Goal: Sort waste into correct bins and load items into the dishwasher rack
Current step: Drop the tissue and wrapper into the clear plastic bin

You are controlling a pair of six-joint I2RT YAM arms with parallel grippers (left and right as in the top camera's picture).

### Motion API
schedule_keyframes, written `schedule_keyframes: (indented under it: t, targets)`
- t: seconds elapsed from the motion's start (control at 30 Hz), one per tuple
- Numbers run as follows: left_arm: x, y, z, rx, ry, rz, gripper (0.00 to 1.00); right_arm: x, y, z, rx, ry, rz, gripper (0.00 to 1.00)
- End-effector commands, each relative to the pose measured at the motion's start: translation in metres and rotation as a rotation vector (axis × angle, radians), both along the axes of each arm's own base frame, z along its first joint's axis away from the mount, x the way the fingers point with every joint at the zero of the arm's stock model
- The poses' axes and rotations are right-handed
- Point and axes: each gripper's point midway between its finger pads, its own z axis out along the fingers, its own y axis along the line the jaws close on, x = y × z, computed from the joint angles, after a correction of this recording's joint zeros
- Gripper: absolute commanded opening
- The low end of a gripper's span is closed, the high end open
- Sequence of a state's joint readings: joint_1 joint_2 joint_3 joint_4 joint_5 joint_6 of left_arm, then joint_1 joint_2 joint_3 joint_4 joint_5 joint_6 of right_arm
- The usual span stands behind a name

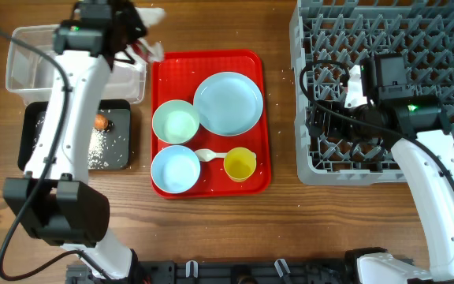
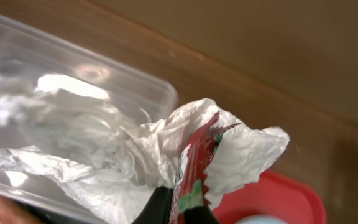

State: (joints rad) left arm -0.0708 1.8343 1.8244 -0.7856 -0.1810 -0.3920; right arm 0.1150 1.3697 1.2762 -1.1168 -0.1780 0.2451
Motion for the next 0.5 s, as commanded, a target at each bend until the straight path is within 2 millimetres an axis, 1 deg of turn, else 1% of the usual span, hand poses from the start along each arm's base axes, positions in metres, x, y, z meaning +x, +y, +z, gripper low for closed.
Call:
schedule_keyframes:
  t: [0.0,0.1,0.17,0.23,0.33,0.4,0.43,0.47]
  targets:
    - [0.009,0.066,0.009,0.077,-0.049,0.143,0.04,0.005,0.001,0.006,-0.005,-0.027,0.009,1.00]
    - [0.017,0.103,-0.011,0.048,-0.040,0.240,0.04,0.005,0.001,0.006,-0.007,-0.028,0.012,0.99]
    - [0.020,0.120,-0.035,0.042,0.000,0.274,0.04,0.005,0.001,0.006,-0.007,-0.028,0.012,1.00]
    - [0.023,0.129,-0.057,0.042,0.043,0.288,0.04,0.005,0.001,0.006,-0.006,-0.028,0.012,1.00]
    - [0.023,0.133,-0.088,0.042,0.110,0.294,0.05,0.007,0.001,0.007,-0.005,-0.034,0.011,1.00]
    - [0.024,0.133,-0.097,0.042,0.131,0.293,0.41,0.007,0.001,0.007,-0.005,-0.036,0.011,1.00]
    - [0.024,0.133,-0.097,0.042,0.131,0.293,0.49,0.007,0.001,0.007,-0.005,-0.037,0.011,1.00]
    - [0.024,0.133,-0.097,0.042,0.130,0.293,0.53,0.007,0.001,0.007,-0.005,-0.036,0.011,1.00]
